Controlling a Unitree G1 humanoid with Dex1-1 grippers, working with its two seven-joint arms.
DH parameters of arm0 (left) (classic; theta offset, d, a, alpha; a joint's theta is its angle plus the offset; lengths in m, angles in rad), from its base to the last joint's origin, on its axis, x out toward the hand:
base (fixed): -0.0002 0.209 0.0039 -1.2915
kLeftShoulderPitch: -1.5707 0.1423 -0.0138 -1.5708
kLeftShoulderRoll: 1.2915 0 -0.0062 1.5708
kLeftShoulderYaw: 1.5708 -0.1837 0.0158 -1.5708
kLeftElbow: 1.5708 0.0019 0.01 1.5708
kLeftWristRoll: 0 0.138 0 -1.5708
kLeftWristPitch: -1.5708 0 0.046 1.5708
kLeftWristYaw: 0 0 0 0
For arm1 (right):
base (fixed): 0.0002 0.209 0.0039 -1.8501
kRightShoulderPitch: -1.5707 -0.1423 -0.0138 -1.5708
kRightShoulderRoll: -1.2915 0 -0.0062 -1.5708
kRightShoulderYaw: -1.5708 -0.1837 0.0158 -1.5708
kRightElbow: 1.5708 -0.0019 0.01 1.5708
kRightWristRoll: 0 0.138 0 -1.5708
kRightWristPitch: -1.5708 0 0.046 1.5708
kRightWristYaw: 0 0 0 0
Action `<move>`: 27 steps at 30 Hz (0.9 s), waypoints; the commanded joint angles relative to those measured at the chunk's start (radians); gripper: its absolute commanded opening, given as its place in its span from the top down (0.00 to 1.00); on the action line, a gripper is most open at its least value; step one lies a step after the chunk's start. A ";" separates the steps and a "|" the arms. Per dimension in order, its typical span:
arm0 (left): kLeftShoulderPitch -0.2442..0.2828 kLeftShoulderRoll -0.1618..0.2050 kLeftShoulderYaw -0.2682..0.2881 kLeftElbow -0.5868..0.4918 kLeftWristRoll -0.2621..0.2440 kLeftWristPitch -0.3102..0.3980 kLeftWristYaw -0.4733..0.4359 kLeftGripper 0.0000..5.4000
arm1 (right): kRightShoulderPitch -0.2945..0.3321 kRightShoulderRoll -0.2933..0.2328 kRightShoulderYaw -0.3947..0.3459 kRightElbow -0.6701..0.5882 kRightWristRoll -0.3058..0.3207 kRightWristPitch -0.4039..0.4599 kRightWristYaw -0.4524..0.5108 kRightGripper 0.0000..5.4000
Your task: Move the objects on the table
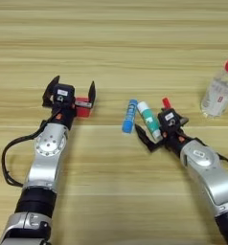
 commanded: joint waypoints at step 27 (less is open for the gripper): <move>-0.049 0.013 0.090 0.076 -0.020 0.086 0.045 0.00 | 0.008 -0.009 0.004 0.007 0.022 0.102 0.040 0.38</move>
